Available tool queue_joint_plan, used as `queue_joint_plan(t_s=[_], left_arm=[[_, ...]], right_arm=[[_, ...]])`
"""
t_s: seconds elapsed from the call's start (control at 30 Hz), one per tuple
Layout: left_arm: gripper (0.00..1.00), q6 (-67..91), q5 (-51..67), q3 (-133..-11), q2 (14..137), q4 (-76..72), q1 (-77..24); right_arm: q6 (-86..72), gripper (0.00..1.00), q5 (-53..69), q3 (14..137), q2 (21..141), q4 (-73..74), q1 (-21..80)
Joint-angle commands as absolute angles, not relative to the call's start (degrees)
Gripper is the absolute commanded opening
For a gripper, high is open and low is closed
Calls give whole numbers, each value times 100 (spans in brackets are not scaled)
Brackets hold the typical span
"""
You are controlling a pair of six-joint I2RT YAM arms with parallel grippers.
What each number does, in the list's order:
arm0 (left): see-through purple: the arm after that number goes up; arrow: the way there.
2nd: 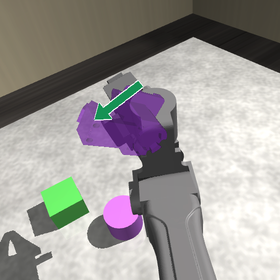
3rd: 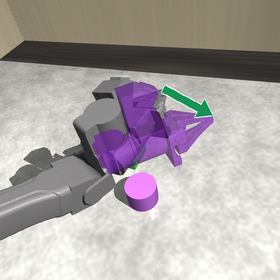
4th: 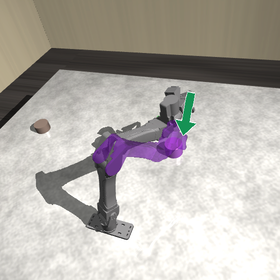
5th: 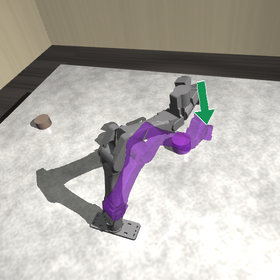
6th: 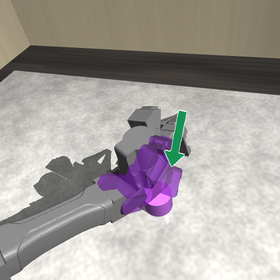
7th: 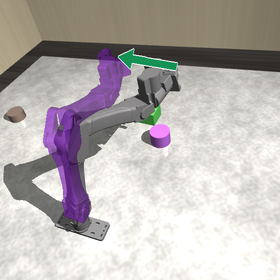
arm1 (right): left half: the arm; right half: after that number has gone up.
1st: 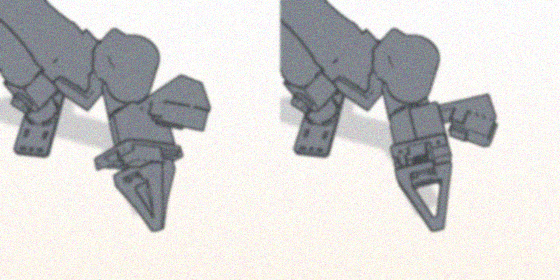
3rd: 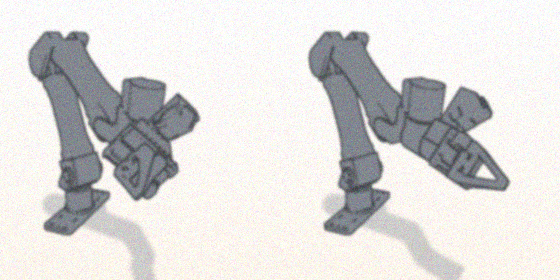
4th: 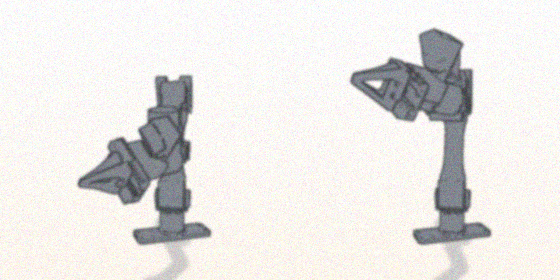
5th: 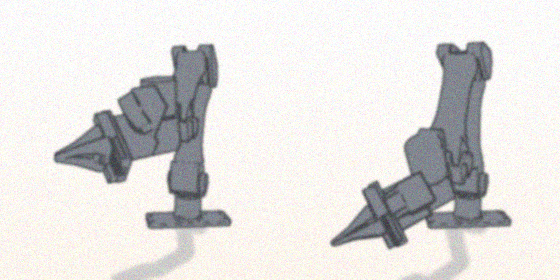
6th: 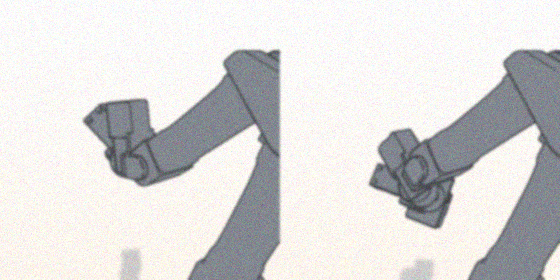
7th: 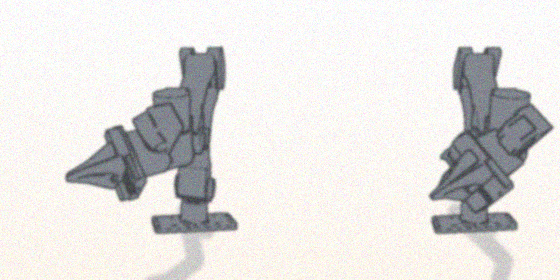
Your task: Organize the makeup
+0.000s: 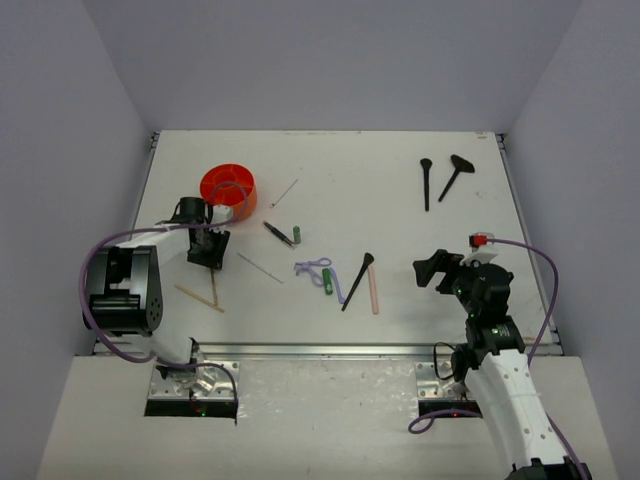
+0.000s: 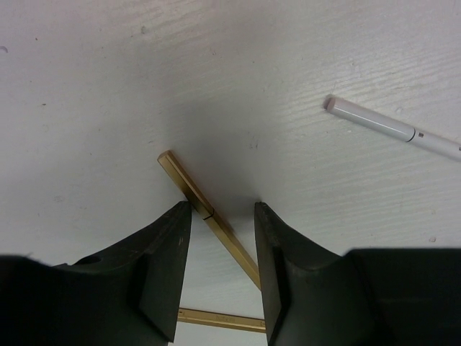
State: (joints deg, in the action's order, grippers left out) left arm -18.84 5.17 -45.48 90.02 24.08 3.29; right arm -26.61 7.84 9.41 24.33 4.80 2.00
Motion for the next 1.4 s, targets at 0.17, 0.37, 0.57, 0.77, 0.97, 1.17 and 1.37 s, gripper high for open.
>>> queue_joint_plan(t_s=[0.17, 0.37, 0.57, 0.77, 0.97, 1.17, 1.37], left_arm=[[32, -1740, 458, -4817, 8914, 2599, 272], [27, -1758, 410, -4795, 8921, 2624, 267], [20, -1676, 468, -4893, 9045, 2614, 264], [12, -1547, 621, -4986, 9278, 2450, 237], [0, -1471, 798, -5123, 9542, 2305, 159], [0, -1507, 1294, -5315, 9528, 2083, 93], [0, -1836, 1700, -5392, 8823, 2175, 61]], right_arm=[[-2602, 99, 686, 984, 2338, 351, 193], [-2614, 99, 686, 976, 2312, 325, 188], [-2610, 99, 677, 976, 2281, 347, 190], [-2622, 99, 677, 958, 2247, 346, 190], [-2596, 99, 642, 976, 2212, 400, 188], [-2572, 99, 600, 967, 2141, 429, 185], [-2549, 99, 571, 967, 2123, 435, 193]])
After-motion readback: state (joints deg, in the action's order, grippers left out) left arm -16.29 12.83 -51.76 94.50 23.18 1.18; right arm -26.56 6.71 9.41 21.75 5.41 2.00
